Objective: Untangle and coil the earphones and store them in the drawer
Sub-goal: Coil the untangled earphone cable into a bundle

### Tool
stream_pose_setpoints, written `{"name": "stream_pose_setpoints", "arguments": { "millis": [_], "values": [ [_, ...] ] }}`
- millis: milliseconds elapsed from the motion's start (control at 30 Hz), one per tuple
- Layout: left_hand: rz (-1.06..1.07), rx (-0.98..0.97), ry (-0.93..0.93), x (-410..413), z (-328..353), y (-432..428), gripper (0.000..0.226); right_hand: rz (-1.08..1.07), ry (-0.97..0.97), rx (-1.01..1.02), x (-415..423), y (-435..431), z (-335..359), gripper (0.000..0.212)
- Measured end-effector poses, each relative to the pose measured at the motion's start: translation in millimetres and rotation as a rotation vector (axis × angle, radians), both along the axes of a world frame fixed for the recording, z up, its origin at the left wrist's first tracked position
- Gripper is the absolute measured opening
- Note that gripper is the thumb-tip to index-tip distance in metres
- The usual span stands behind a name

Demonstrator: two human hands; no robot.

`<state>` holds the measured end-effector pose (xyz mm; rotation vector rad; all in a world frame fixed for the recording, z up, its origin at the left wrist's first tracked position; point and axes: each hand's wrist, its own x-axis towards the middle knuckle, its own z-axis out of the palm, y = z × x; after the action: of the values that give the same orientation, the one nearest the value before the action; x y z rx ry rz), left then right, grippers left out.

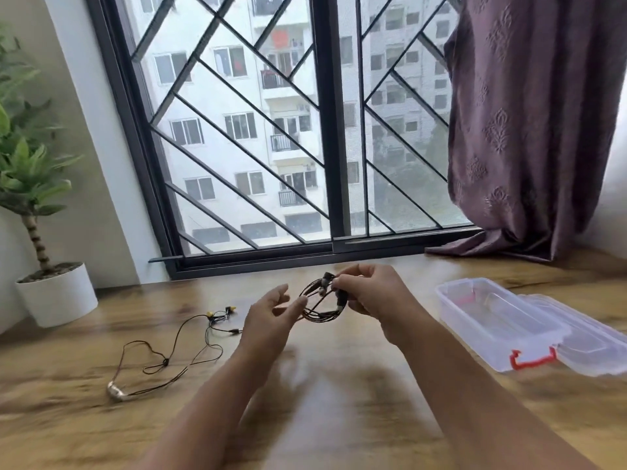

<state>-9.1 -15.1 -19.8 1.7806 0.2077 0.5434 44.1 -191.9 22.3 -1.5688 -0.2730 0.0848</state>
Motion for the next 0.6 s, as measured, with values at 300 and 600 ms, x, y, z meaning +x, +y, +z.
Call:
{"name": "stream_pose_setpoints", "arguments": {
  "millis": [300,600],
  "values": [
    [-0.343,-0.432,0.08,28,38,-45,0.023,-0.346,-0.139,-0.063,19,-48,24,0.014],
    [-0.362,0.112,0.153,74,77,-177,0.016,-0.879,-0.105,-0.601,29,-145,27,0.021]
  ]
}}
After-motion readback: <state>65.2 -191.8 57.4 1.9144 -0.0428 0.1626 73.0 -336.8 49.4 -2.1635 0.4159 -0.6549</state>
